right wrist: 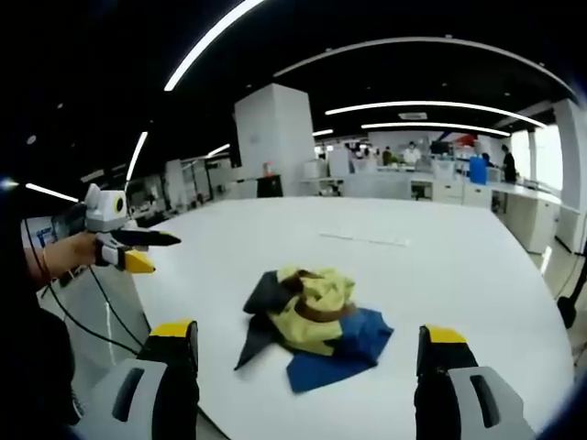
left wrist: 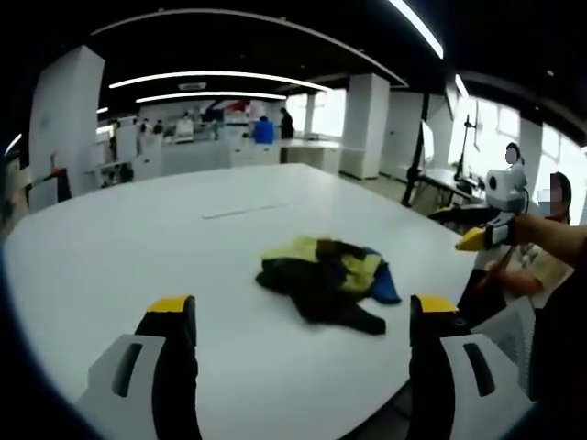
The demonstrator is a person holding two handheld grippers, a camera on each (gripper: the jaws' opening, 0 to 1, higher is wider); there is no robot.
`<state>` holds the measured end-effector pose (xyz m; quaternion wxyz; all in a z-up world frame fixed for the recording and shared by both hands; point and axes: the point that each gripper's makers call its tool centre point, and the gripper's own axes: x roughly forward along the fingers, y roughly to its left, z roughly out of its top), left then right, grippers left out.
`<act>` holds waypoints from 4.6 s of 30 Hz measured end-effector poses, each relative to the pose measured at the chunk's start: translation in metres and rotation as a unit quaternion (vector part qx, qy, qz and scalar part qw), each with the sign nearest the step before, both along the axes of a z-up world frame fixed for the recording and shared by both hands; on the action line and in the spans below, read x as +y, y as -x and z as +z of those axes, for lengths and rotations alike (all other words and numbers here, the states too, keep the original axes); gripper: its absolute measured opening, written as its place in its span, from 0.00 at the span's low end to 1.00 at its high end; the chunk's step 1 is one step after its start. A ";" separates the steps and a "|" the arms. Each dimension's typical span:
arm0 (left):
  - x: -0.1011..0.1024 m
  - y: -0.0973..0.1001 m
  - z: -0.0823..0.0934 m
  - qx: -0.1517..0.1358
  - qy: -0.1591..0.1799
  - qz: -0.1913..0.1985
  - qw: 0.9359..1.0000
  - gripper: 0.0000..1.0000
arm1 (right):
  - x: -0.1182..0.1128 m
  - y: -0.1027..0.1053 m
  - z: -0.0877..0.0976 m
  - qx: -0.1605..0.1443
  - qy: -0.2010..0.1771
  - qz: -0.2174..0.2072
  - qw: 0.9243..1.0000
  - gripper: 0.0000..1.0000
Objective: Fold the garment on the visible template until the final outline fits inside the template.
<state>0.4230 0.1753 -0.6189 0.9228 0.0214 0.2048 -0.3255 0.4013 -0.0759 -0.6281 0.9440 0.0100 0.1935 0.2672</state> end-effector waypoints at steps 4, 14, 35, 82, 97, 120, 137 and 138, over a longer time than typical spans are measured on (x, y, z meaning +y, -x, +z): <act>-0.004 0.001 0.000 0.002 0.005 -0.010 1.000 0.92 | -0.002 -0.001 0.002 -0.005 0.000 -0.001 1.000 0.99; -0.005 0.005 -0.009 0.010 -0.007 -0.023 1.000 0.89 | -0.006 0.005 0.001 0.001 0.002 0.023 1.000 0.97; -0.051 -0.011 -0.012 0.002 -0.010 -0.073 0.997 0.62 | -0.013 -0.029 -0.009 0.016 0.000 0.079 0.997 0.68; -0.114 -0.055 -0.106 0.087 -0.062 -0.149 0.983 0.18 | -0.014 -0.098 -0.116 0.135 0.028 0.116 0.984 0.15; -0.107 -0.053 -0.125 0.110 -0.095 -0.155 0.977 0.05 | -0.013 -0.098 -0.130 0.199 -0.040 0.081 0.976 0.10; -0.099 -0.055 -0.090 0.083 -0.053 -0.115 0.988 0.00 | -0.011 -0.091 -0.094 0.202 -0.148 0.020 0.968 0.00; -0.091 -0.079 -0.018 -0.004 -0.018 -0.060 0.998 0.00 | -0.019 -0.106 -0.031 0.123 -0.137 0.021 0.983 0.00; -0.090 -0.081 -0.015 -0.009 -0.018 -0.060 0.998 0.00 | -0.019 -0.107 -0.027 0.115 -0.131 0.025 0.984 0.00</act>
